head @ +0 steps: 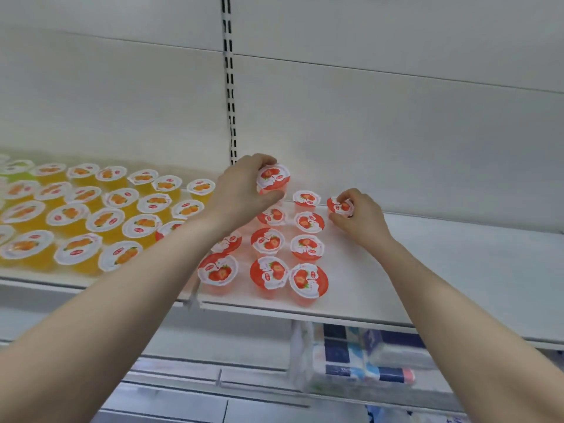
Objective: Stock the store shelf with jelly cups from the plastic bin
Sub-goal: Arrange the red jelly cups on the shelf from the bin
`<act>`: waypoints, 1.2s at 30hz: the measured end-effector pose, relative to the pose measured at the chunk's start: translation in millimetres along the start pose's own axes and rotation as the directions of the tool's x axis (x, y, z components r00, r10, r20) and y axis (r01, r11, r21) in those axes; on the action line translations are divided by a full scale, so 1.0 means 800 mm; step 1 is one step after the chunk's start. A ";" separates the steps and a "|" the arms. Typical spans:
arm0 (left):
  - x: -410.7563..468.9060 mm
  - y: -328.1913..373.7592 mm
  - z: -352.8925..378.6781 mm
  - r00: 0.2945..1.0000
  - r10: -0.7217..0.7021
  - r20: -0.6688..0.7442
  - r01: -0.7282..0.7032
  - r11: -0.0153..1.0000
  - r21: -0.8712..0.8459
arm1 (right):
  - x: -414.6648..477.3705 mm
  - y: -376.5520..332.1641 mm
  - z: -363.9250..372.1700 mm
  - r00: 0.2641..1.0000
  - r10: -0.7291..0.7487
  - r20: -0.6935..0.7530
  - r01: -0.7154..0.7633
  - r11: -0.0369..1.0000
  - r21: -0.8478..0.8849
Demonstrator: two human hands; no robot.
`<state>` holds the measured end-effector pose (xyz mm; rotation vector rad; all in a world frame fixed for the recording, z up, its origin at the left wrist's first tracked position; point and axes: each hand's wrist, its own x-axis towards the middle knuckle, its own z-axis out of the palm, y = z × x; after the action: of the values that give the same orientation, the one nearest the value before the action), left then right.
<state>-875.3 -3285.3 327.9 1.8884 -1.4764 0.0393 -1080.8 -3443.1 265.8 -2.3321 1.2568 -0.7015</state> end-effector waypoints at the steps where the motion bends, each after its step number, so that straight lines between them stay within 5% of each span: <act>1: 0.000 0.000 0.000 1.000 -0.008 -0.006 0.008 1.000 0.003 | 0.004 0.002 0.003 1.000 -0.005 0.004 0.005 1.000 0.014; 8: 0.001 0.009 0.006 0.999 -0.043 -0.011 0.043 0.999 0.012 | 0.021 0.010 0.007 0.998 -0.058 0.026 0.057 0.998 0.024; 15: 0.015 0.046 0.035 0.996 0.031 0.089 -0.030 0.999 -0.013 | 0.032 0.018 -0.035 0.964 -0.170 0.205 0.200 0.970 -0.136; 20: 0.026 0.083 0.066 0.959 0.147 0.243 -0.164 0.985 0.050 | 0.040 0.031 -0.071 0.963 -0.258 0.080 0.270 0.917 -0.293; 26: 0.021 0.094 0.113 0.905 0.220 0.365 -0.351 0.871 0.344 | 0.030 0.051 -0.075 0.932 -0.361 0.020 0.341 0.860 -0.379; 36: 0.018 0.090 0.125 0.892 0.191 0.409 -0.384 0.796 0.467 | 0.025 0.053 -0.073 0.907 -0.422 -0.003 0.387 0.834 -0.393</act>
<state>-971.1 -3357.7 297.7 2.1535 -2.1752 0.3185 -1133.8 -3487.8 293.5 -2.9783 1.0085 -0.7497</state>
